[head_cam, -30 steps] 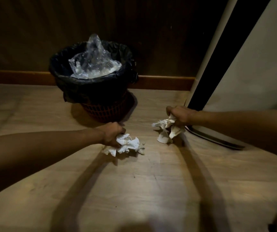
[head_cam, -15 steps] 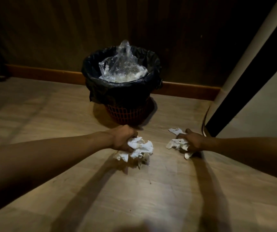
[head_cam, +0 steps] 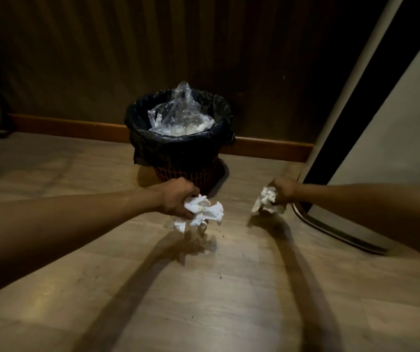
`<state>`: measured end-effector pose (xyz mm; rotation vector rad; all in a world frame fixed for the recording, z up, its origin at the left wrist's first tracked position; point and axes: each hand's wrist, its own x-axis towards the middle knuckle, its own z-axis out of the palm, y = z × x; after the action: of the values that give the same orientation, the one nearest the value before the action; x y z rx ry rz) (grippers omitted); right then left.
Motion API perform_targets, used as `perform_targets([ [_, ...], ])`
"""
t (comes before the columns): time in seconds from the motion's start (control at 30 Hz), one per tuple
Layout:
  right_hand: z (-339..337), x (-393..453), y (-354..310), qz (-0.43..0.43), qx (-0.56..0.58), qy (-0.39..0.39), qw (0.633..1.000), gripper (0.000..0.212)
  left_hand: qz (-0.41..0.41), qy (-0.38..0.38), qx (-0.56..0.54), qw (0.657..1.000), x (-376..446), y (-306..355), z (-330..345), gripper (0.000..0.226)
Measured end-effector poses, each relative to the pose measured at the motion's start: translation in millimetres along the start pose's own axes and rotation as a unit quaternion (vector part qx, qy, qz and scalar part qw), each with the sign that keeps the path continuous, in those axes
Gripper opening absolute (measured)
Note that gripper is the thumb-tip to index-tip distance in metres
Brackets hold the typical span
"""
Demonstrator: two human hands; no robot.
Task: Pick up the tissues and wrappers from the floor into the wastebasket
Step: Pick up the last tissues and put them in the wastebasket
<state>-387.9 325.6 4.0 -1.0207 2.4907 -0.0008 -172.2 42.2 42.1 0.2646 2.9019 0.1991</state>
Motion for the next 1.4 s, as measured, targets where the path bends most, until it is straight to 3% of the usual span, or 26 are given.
perform_targets([
  [0.1, -39, -15, -13, 0.055, 0.034, 0.079, 0.995, 0.034, -0.006, 0.060, -0.007, 0.998, 1, 2, -32, 0.042],
  [0.27, -77, -29, -29, 0.060, 0.055, 0.174, 0.981, 0.033, -0.024, 0.174, -0.028, 0.984, -2, -1, -95, 0.039],
  [0.47, -90, -27, -39, 0.080, 0.069, 0.198, 0.974, 0.036, -0.083, 0.264, -0.067, 0.959, 2, -20, -145, 0.043],
  [0.73, -84, -7, -54, 0.077, 0.040, 0.190, 0.978, 0.033, -0.174, 0.433, -0.146, 0.872, 24, -27, -204, 0.036],
  [0.97, -68, 6, -43, 0.039, 0.025, 0.161, 0.986, 0.033, -0.260, 0.382, -0.139, 0.876, 45, -51, -175, 0.051],
  [1.2, -62, 4, -36, 0.049, 0.015, 0.135, 0.990, 0.033, -0.238, 0.427, -0.153, 0.859, 30, -52, -170, 0.020],
  [1.4, -86, 1, -49, 0.058, 0.088, 0.214, 0.971, 0.026, -0.248, 0.376, -0.097, 0.888, -5, -60, -143, 0.022],
])
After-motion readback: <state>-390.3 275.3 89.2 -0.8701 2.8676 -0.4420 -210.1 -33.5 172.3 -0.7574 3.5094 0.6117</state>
